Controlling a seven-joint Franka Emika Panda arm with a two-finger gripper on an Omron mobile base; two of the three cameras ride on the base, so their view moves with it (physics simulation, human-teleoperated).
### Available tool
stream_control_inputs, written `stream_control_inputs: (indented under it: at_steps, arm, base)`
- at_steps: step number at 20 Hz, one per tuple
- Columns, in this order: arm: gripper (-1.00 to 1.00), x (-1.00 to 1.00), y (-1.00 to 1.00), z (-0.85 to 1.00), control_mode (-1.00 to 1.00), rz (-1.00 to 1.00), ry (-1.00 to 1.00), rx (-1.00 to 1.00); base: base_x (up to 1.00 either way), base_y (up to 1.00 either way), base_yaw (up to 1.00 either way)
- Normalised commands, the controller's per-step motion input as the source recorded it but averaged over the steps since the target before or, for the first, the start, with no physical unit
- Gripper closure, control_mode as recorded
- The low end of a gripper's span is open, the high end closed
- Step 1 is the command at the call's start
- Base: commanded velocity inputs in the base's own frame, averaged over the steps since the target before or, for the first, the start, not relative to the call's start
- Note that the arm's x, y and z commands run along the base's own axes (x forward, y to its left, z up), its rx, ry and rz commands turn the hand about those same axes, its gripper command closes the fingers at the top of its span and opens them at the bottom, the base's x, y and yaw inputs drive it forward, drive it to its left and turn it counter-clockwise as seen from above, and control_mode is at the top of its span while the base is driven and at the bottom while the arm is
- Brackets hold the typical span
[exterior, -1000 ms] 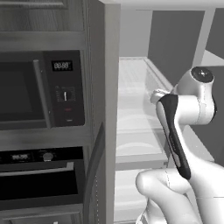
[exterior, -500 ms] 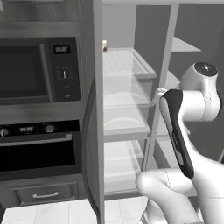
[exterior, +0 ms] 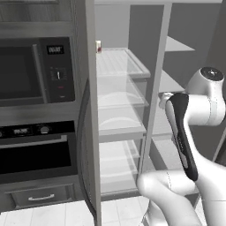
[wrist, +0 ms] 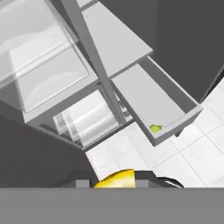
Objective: Take the pear and lemon wedge from the fridge shelf and place them in the freezer drawer to begin freezing them.
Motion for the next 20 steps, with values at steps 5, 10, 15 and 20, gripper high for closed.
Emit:
stream_control_inputs:
  at_steps: [5, 10, 15, 20]
  arm:
    - [1.0, 0.0, -0.72, -0.68, -1.0, -0.1, 0.13, 0.06]
    - [1.0, 0.0, -0.71, -0.82, -1.0, -0.08, 0.23, 0.06]
    - [1.0, 0.12, -0.56, -0.8, -1.0, -0.07, 0.29, 0.01]
    - [1.0, 0.34, -0.26, -0.69, -1.0, -0.07, 0.31, 0.0]
  base:
    - [0.0, 0.0, 0.0]
    - [0.0, 0.0, 0.0]
    - [0.0, 0.0, 0.0]
    - [0.0, 0.0, 0.0]
